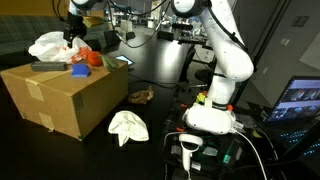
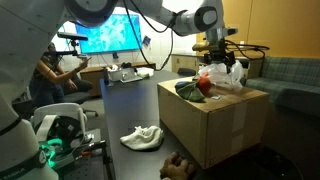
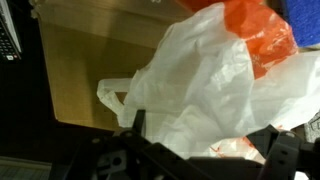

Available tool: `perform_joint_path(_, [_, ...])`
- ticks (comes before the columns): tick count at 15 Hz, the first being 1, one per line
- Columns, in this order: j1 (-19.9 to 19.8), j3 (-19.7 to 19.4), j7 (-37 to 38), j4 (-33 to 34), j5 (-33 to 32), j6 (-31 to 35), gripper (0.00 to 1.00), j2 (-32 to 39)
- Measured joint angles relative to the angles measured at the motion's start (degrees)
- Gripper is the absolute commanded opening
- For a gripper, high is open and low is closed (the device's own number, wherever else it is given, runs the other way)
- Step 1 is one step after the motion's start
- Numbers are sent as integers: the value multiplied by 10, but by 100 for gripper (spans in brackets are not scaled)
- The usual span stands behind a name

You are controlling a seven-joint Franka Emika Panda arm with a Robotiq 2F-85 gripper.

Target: Take the objects on the box and put it on the table while putting the objects on the table on the box

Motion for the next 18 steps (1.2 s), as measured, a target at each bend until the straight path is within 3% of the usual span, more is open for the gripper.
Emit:
perform_joint_path(11, [0, 2, -19, 173, 0, -123, 99, 140])
perform_joint_path(12, [0, 2, -20, 185, 0, -130, 75, 150])
perform_joint_path(14, [0, 2, -22, 204, 0, -143, 71, 165])
perform_joint_path(18, [0, 2, -25, 232, 0, -162, 38, 176])
